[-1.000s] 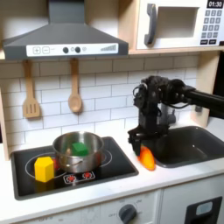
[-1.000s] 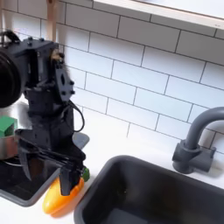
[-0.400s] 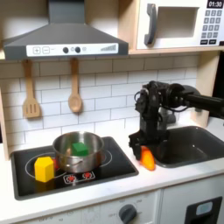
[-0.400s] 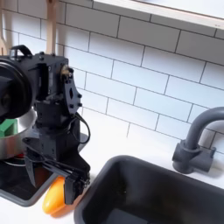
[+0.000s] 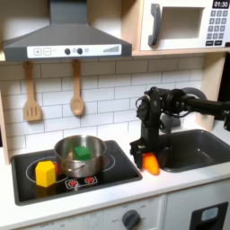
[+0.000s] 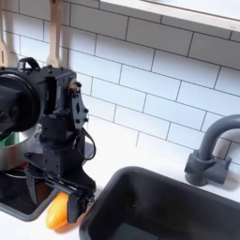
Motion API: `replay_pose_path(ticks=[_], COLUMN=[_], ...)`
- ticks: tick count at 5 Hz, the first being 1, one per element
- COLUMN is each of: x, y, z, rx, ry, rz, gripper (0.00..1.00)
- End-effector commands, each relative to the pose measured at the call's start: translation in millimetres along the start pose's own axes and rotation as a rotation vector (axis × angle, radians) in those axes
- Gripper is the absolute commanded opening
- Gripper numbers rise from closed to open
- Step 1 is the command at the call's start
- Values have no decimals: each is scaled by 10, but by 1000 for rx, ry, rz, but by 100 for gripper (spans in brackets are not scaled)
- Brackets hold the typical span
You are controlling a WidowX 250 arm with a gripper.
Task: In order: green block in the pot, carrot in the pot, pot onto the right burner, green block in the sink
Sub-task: 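Put the carrot in the pot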
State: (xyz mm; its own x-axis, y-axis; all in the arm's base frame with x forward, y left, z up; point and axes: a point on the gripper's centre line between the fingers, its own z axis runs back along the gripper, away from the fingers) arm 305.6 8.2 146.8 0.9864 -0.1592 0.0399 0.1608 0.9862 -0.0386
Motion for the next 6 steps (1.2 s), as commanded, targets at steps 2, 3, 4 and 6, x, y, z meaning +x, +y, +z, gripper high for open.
replay_pose_path(ticks=[2,3,4,6], x=[41,29,72,239], y=[-51,-54,-38,-12], z=[-40,-7,69,339], rx=[3,6,0,17], ry=[4,-3,-25,-97], rz=[-5,0,3,8], gripper=[0,0,0,0])
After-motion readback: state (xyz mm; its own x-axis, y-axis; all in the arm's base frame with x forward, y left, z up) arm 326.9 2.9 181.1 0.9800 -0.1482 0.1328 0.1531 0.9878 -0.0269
